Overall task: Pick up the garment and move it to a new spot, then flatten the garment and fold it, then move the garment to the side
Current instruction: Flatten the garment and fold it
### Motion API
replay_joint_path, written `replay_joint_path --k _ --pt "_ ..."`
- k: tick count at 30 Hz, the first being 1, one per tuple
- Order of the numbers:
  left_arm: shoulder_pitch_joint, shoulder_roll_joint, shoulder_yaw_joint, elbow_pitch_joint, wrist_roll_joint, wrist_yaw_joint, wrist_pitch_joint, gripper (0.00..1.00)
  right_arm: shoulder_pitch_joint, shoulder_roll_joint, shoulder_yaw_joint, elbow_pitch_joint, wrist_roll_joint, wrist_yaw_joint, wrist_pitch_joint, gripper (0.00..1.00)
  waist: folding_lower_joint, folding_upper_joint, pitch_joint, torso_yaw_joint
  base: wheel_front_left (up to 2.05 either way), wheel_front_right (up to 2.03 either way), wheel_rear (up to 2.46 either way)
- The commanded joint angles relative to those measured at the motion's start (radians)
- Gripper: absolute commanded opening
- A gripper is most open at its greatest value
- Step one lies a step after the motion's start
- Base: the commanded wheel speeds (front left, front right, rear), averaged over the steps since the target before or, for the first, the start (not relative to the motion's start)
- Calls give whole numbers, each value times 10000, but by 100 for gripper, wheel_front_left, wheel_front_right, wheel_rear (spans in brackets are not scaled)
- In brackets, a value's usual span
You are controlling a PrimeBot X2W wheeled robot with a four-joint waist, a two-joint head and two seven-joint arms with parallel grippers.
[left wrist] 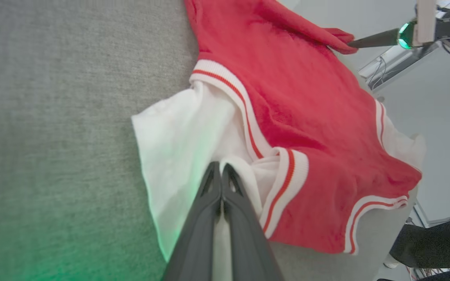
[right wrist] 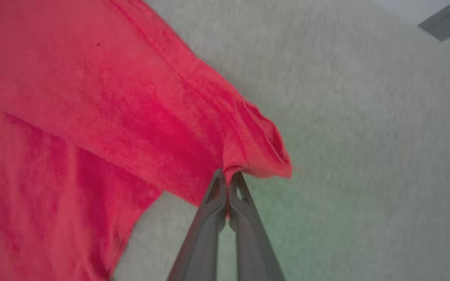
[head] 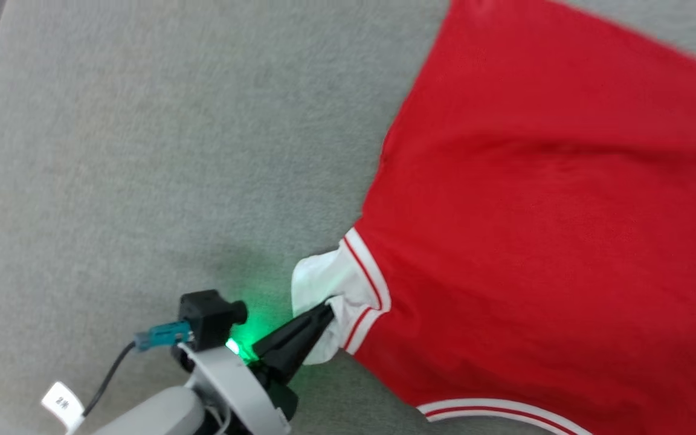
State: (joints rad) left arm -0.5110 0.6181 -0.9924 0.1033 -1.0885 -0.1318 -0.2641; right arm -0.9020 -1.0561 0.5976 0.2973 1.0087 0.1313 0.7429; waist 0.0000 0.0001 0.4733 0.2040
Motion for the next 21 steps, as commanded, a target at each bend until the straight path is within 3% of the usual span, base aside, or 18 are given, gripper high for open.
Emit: replay_joint_path --k 1,5,10,15,21 --pt "249 82 211 -33 112 34 8 0 894 -351 20 -490 331 -11 -213 0 0 -1 -680 -662 0 0 0" --pt "687 278 615 -76 215 34 5 0 2934 -998 -81 -1584 910 -11 -798 0 0 -1 -1003 -1010 0 0 0" --pt "1130 425 968 -168 264 39 6 0 5375 -968 -178 -2523 1393 -13 -1507 0 0 -1 -1318 -1454 0 0 0" --pt "1414 497 1199 -212 334 77 3 0 7263 -535 -150 -3138 1044 -13 -1814 0 0 -1 -1487 -1802 0 0 0" --pt "1651 483 1278 -140 363 58 3 0 8212 188 -728 -3667 227 -11 -1830 0 0 -1 -1674 -2063 0 0 0"
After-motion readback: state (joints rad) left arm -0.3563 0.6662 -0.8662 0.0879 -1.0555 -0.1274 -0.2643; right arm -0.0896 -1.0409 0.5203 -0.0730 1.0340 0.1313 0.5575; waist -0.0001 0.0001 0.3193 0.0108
